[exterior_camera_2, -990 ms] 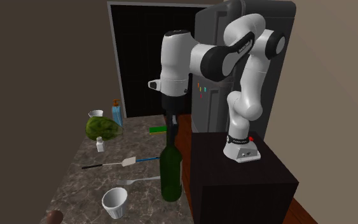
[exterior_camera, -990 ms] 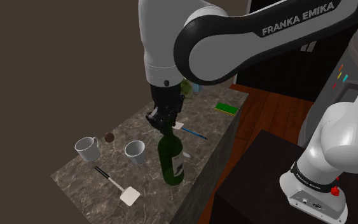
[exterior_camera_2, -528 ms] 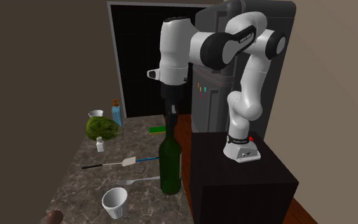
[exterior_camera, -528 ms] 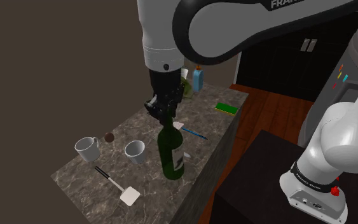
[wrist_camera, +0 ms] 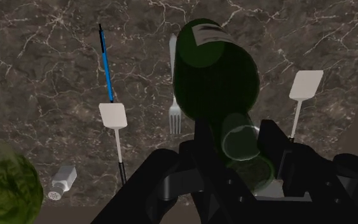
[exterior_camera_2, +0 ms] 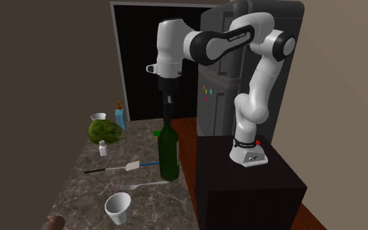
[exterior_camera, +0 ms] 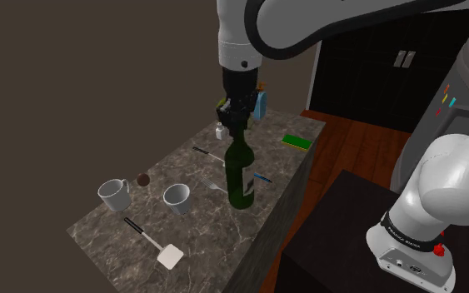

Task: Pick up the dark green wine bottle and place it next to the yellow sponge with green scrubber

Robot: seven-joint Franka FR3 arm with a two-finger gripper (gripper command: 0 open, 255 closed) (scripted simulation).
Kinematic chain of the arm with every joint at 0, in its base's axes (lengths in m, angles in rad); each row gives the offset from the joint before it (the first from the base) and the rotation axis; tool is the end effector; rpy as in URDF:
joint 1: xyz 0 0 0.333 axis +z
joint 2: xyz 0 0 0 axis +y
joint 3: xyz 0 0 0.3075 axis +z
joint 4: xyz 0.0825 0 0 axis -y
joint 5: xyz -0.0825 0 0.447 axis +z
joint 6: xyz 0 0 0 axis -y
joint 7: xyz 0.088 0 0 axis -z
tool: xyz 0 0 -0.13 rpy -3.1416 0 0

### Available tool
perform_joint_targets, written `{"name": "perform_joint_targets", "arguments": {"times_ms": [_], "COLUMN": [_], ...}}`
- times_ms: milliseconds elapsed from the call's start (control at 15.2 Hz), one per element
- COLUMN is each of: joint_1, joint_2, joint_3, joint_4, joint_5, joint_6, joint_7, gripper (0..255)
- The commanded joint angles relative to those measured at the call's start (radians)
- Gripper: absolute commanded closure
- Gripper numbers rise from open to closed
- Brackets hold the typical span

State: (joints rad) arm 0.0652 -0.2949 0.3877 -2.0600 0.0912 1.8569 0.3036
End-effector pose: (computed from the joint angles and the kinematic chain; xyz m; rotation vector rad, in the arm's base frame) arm 0.4837 0.2582 0.5114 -3.1283 -0.1807 -0.1176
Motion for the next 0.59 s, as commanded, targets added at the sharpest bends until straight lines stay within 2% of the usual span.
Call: {"name": "perform_joint_targets", "arguments": {"times_ms": [0,528], "joint_1": [-0.017,-0.091], "joint_2": [0.005,0.016], "joint_3": [-0.029,-0.157], "joint_4": [-0.005,-0.007], "joint_5": [-0.007,-0.030], "joint_6": [0.009,0.014], "joint_7": [-0.045,-0.238], "gripper": [255,255]}}
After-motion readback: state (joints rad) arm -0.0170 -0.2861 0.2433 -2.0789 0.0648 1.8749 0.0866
